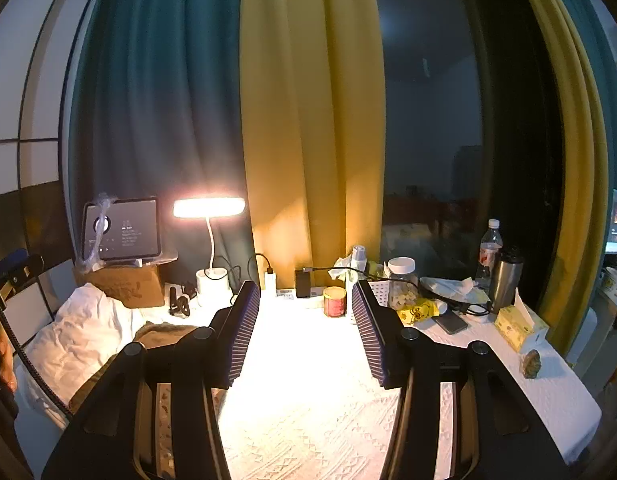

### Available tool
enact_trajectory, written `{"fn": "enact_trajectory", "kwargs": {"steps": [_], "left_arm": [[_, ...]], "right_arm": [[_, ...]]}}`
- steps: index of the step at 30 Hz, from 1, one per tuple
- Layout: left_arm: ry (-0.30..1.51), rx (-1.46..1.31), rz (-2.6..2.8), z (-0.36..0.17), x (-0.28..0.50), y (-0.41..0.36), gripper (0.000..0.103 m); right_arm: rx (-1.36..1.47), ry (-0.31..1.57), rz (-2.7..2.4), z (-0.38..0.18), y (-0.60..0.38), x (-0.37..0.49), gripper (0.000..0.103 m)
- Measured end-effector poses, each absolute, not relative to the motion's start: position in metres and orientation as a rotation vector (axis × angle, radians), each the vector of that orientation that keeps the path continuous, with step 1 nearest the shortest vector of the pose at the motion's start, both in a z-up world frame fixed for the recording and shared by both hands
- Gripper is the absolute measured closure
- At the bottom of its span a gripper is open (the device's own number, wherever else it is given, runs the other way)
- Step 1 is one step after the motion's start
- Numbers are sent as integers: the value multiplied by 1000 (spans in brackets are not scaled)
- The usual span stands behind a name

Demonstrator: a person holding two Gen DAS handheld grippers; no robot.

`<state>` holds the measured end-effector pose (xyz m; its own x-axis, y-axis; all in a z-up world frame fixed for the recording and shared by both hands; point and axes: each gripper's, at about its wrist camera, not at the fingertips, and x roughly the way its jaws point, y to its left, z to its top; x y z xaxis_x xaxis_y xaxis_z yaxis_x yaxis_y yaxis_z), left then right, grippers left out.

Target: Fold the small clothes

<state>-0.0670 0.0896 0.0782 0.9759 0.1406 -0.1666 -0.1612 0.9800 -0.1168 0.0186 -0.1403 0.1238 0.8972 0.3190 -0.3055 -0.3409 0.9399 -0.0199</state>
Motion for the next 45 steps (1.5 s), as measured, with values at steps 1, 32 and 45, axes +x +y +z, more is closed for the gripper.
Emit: {"fn": "enact_trajectory", "kwargs": {"steps": [1,32,45], "left_arm": [[160,-130,152,78,-66,89,2],[176,-112,125,79,-58,82,2],[175,-108,120,80,-56,79,2]], "right_arm": [[-75,305,342,123,-140,19,52],[-87,317,336,119,-150,21,52],[-77,324,326,118,-159,26,52]]}}
